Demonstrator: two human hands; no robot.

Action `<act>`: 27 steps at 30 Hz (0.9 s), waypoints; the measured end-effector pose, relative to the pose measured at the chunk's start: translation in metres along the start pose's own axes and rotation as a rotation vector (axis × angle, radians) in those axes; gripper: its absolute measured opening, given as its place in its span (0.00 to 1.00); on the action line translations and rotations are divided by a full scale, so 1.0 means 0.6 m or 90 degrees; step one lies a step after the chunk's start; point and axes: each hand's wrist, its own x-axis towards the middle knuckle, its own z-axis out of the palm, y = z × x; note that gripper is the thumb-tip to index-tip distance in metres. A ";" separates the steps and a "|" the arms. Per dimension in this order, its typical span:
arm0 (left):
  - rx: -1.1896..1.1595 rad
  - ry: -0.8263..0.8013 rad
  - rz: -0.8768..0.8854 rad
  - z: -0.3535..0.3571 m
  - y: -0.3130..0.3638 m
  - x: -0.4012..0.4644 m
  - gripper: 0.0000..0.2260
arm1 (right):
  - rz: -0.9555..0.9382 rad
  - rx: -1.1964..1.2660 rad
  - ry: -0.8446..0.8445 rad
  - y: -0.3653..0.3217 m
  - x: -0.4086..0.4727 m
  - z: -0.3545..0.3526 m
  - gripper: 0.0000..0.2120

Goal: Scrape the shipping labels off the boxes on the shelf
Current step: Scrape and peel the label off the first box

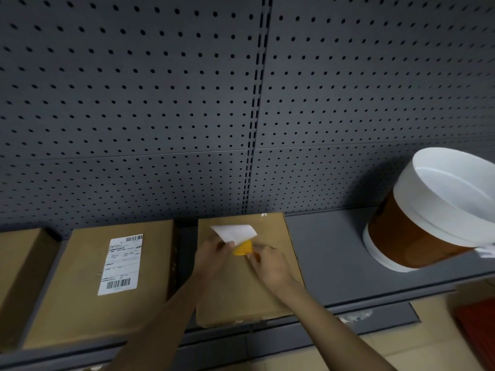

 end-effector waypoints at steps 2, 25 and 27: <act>0.012 0.018 -0.008 0.001 0.005 0.005 0.13 | -0.004 -0.014 -0.004 0.013 -0.008 -0.007 0.13; 0.007 0.041 -0.070 0.000 0.016 0.019 0.16 | -0.002 0.035 0.033 -0.017 0.022 0.013 0.14; -0.008 0.023 -0.069 0.000 0.014 0.018 0.16 | -0.015 0.026 0.029 -0.007 0.017 0.012 0.14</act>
